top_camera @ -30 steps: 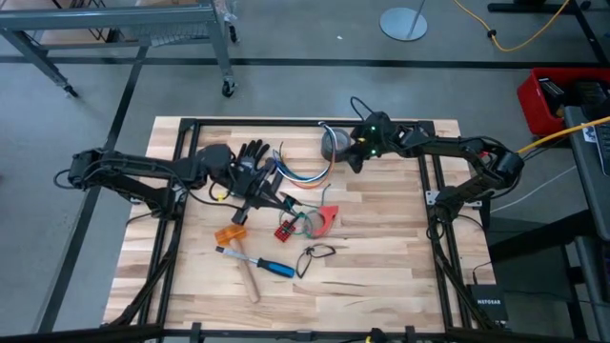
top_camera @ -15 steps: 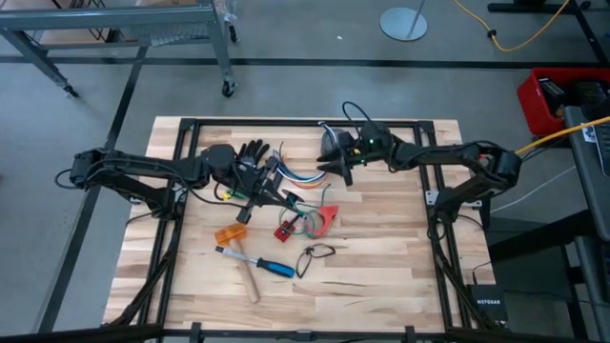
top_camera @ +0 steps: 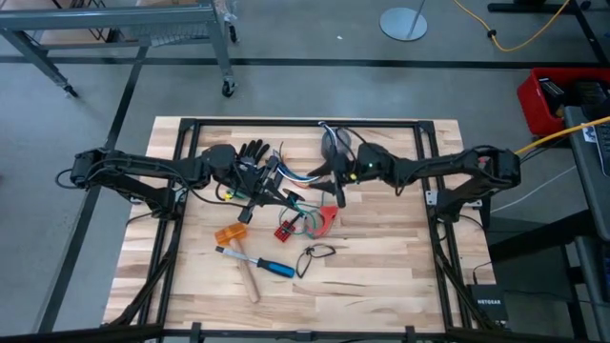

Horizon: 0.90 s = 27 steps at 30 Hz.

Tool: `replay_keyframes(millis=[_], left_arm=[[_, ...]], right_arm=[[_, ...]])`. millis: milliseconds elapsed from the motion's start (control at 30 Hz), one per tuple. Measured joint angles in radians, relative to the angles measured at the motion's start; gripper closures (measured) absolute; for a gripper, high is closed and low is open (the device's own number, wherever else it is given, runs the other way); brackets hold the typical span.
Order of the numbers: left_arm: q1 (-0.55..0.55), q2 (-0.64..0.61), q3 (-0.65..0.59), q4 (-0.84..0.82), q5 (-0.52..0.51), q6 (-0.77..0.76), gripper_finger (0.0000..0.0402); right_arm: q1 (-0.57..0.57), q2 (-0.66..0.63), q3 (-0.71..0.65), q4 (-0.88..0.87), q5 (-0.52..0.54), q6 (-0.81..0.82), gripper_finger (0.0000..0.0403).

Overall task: Coil cords
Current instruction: Coil the wire onto the spool

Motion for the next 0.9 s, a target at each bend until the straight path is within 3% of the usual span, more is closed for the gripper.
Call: replay_keyframes(millis=[900], left_arm=[[0.0, 0.0, 0.0, 0.005, -0.001, 0.009, 0.0401]], right_arm=[[0.12, 0.01, 0.036, 0.147, 0.026, -0.001, 0.0242]])
